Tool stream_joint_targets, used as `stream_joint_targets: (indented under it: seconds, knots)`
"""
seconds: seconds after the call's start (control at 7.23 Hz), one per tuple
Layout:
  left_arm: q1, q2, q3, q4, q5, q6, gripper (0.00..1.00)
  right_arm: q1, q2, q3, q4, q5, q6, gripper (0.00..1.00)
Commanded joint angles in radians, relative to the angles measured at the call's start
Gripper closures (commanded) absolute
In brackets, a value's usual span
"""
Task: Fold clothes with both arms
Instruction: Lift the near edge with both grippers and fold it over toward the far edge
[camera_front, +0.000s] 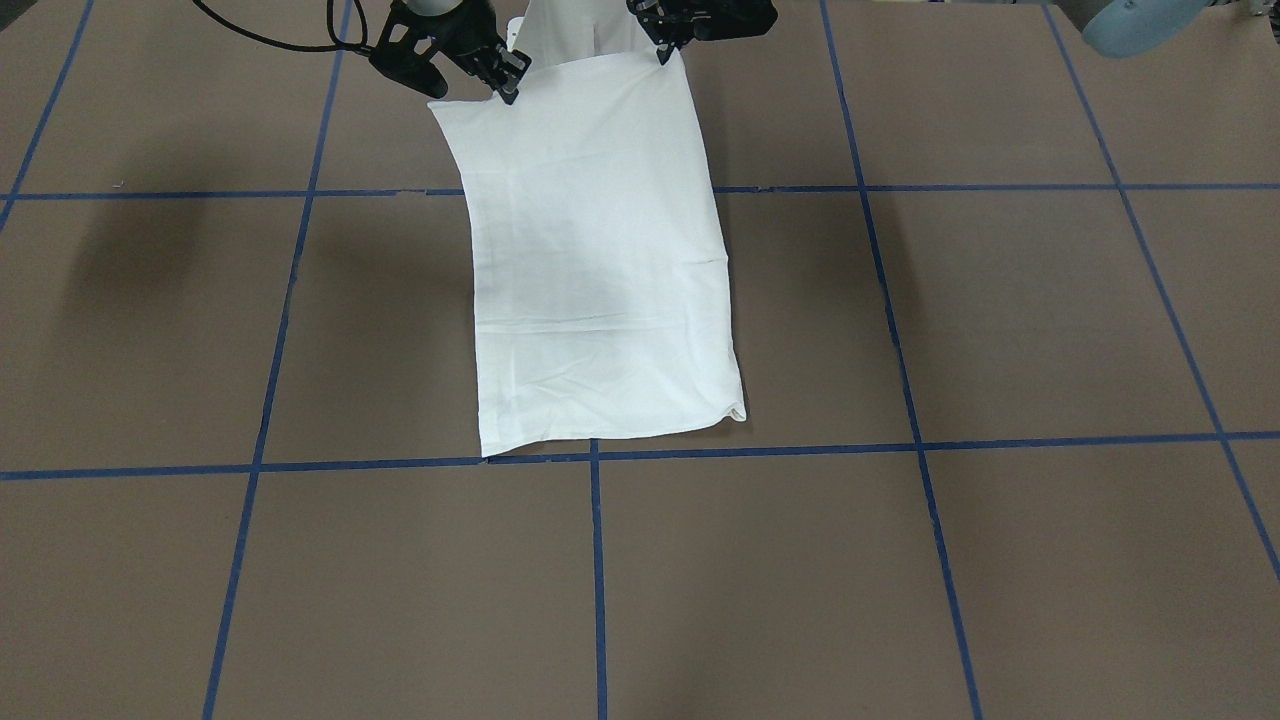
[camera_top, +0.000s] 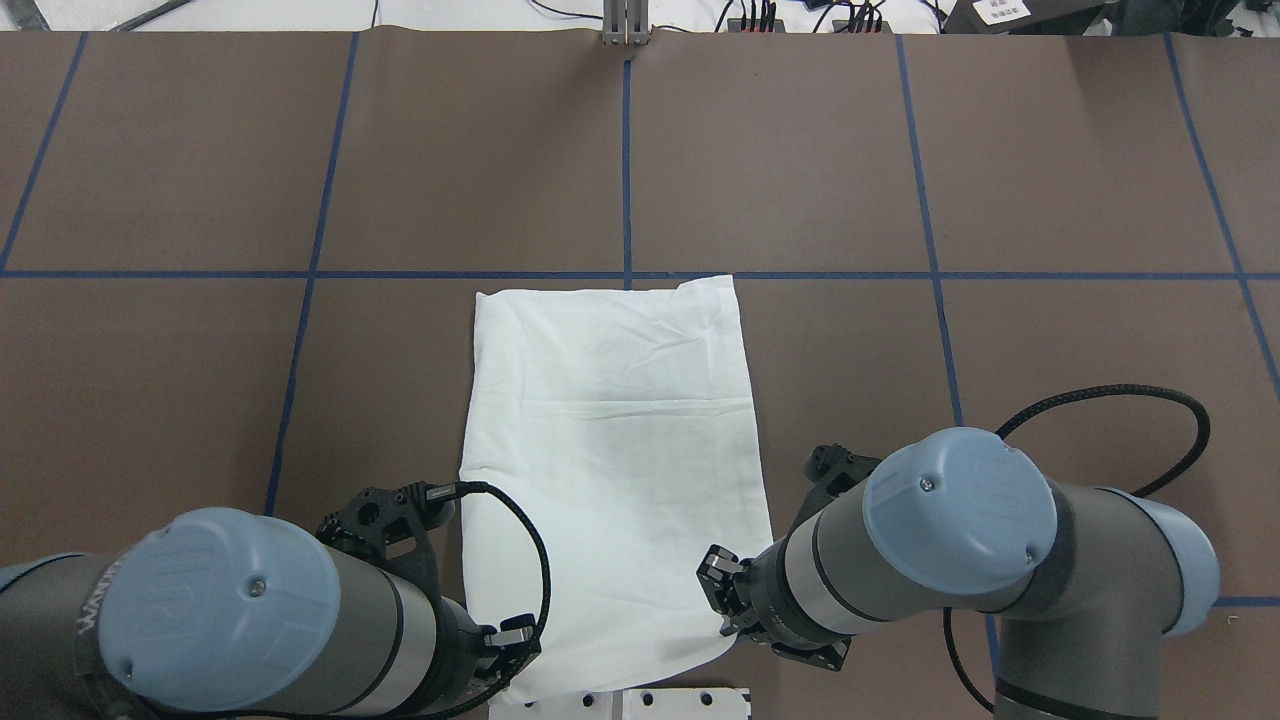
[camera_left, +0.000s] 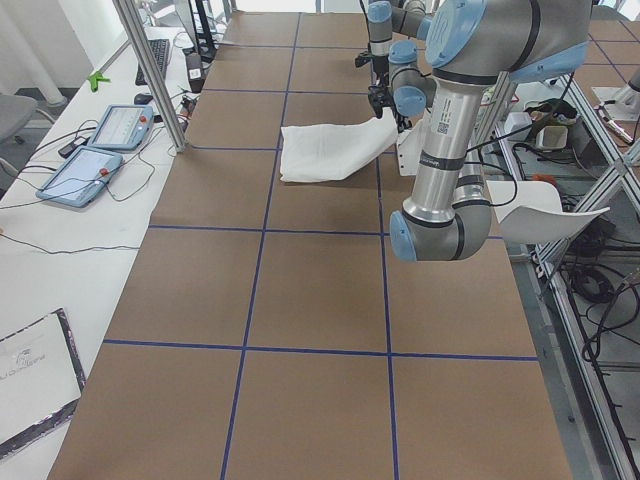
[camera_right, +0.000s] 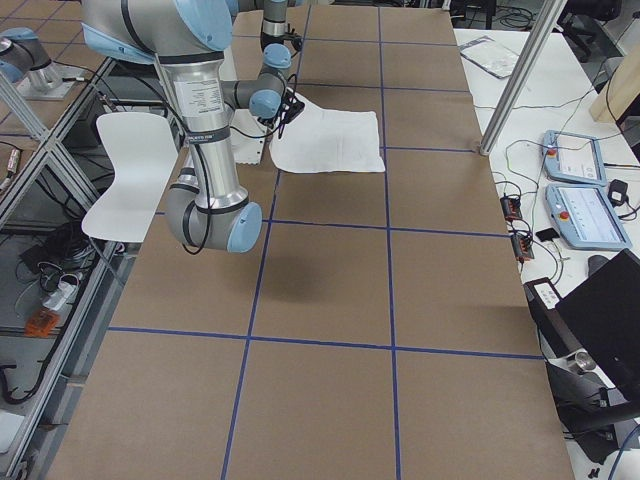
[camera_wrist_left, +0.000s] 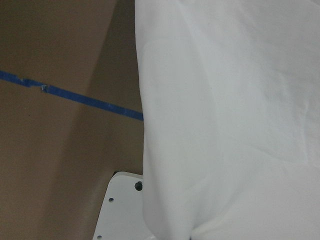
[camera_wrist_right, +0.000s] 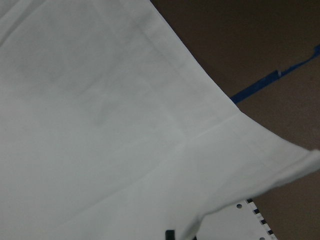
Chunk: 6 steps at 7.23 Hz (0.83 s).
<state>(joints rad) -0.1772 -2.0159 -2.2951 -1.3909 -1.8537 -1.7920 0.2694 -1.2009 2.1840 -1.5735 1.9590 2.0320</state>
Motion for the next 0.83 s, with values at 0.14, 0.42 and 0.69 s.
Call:
stream_joint_targets:
  seconds: [0.14,0.42,0.69]
  knots:
    - [-0.081,-0.01,0.026,0.0,0.002,0.058,1.0,0.062,0.084,-0.076,0.004,-0.116,-0.082,1.0]
    - [-0.2,-0.068,0.112,-0.005,-0.007,0.12,1.0,0.132,0.11,-0.084,0.003,-0.123,-0.131,1.0]
    - [-0.324,-0.092,0.167,-0.013,-0.009,0.222,1.0,0.165,0.168,-0.171,0.006,-0.141,-0.153,1.0]
